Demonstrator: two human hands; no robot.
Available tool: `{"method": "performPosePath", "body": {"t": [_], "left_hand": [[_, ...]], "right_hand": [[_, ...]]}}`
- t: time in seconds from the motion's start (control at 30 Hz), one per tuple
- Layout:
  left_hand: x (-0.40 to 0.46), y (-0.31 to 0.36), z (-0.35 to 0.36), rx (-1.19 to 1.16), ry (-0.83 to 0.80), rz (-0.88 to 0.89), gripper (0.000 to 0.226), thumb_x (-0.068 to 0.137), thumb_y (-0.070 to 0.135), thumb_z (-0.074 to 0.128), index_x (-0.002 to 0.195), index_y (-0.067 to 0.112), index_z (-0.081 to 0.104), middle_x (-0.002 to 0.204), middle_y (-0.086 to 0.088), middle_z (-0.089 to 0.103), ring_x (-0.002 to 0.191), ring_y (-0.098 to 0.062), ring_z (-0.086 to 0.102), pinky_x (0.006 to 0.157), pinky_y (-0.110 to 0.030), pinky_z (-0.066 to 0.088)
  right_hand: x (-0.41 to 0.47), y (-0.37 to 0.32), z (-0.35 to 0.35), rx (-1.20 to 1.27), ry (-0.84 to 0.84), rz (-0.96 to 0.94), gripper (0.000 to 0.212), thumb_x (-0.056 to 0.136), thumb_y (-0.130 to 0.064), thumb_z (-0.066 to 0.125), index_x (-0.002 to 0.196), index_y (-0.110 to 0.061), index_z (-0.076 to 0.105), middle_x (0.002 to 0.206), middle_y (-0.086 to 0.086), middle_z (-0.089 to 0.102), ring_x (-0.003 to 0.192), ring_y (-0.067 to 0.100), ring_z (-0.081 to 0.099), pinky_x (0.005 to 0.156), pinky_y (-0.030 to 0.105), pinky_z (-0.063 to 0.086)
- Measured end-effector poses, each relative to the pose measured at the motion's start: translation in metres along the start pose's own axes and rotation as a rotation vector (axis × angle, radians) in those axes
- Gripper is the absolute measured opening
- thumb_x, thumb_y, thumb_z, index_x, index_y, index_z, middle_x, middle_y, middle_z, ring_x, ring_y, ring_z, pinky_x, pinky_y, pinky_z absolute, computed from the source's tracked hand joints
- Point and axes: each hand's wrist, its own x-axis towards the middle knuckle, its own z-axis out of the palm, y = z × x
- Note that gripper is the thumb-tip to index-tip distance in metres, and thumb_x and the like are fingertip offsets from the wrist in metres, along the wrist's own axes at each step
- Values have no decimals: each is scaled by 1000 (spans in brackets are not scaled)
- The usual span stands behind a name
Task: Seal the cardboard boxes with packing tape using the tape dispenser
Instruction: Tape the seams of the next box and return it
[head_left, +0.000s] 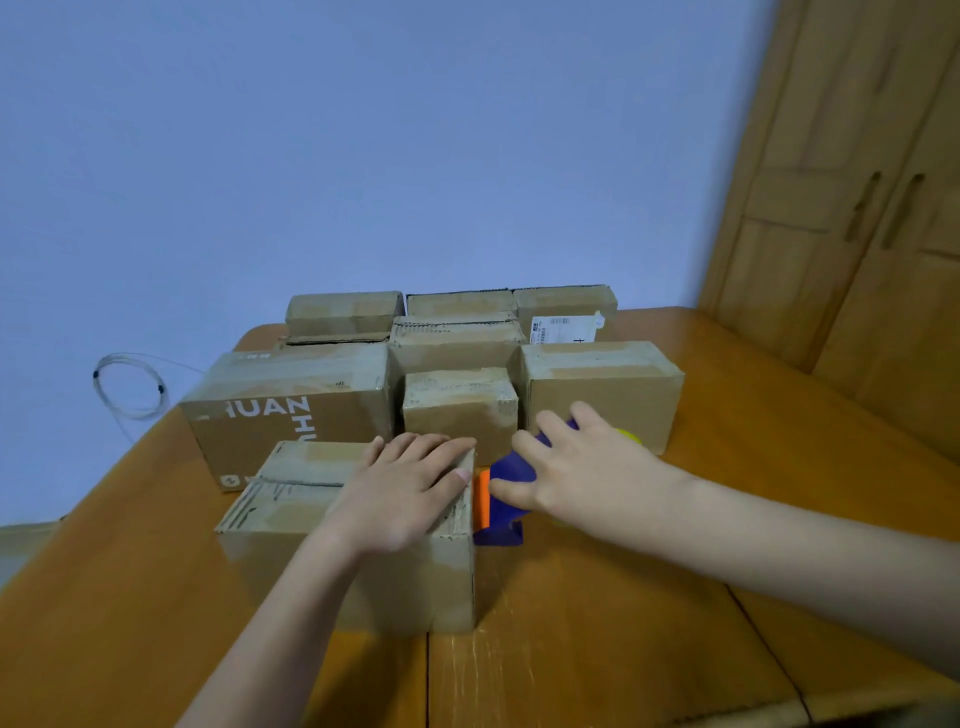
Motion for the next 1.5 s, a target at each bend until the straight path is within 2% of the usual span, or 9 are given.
{"method": "performPosePath", "body": {"t": [0.2, 0.37, 0.47, 0.57, 0.67, 0.8, 1.13, 1.3, 1.5], "left_hand": [[-1, 7, -5, -23, -11, -60, 47, 102, 49, 16, 148, 43, 19, 156, 14, 23, 146, -13, 14, 119, -44, 5], [1, 5, -6, -43, 10, -74, 45, 102, 49, 21, 147, 45, 22, 155, 15, 26, 145, -12, 16, 119, -43, 5], [2, 5, -7, -53, 12, -83, 45, 102, 49, 22, 147, 45, 23, 156, 13, 26, 146, -14, 16, 119, -43, 6], [2, 5, -7, -56, 21, -82, 46, 102, 49, 24, 148, 44, 23, 155, 11, 28, 145, -15, 18, 119, -43, 8], [4, 8, -10, 12, 29, -102, 50, 100, 53, 22, 149, 44, 17, 153, 7, 34, 142, -19, 26, 117, -42, 15], [14, 8, -17, 197, 72, -119, 60, 96, 63, 18, 151, 43, 7, 143, 2, 46, 132, -24, 41, 109, -46, 27], [42, -16, -27, 341, 67, -176, 69, 91, 71, 18, 132, 22, 45, 99, -8, 67, 94, -28, 64, 68, -34, 46], [44, -30, -23, 218, 48, -202, 72, 89, 74, 18, 100, 16, 59, 88, -4, 65, 83, -24, 62, 74, -37, 52], [36, -26, -28, 60, -13, -232, 71, 86, 77, 25, 75, 14, 56, 69, -4, 57, 64, -21, 61, 62, -31, 47]], "right_hand": [[-4, -22, 28, -166, -28, -245, 32, 78, -36, 72, 109, -40, 66, 96, 5, 64, 85, 27, 59, 67, 37, 45], [-10, 8, 27, 160, 12, 293, 58, 95, -18, 51, 147, -35, 31, 135, 19, 42, 118, 37, 42, 90, 46, 37], [-23, 13, 28, 280, 136, 550, 64, 89, -12, 60, 143, -38, 38, 125, 13, 50, 107, 35, 48, 83, 44, 41], [-32, 0, 55, 666, 133, 702, 74, 89, 2, 44, 145, -45, 30, 129, 0, 45, 113, 24, 42, 88, 35, 36], [-29, -20, 78, 1194, 414, 849, 88, 76, 23, 41, 133, -44, 46, 116, -5, 54, 107, 14, 51, 84, 21, 42], [-8, -51, 102, 1530, 633, 980, 84, 78, 27, 45, 121, -46, 51, 113, -5, 60, 102, 0, 57, 74, 7, 45], [57, -42, 118, 1419, 844, 853, 87, 69, 19, 43, 130, -41, 55, 123, -13, 55, 115, 2, 51, 89, 13, 43], [60, -58, 133, 1401, 965, 899, 89, 65, 15, 41, 131, -43, 52, 122, 0, 57, 116, 12, 54, 90, 15, 43], [59, -59, 141, 1455, 934, 956, 102, 66, 29, 43, 128, -51, 52, 125, -11, 55, 116, 4, 53, 92, 20, 46]]}}
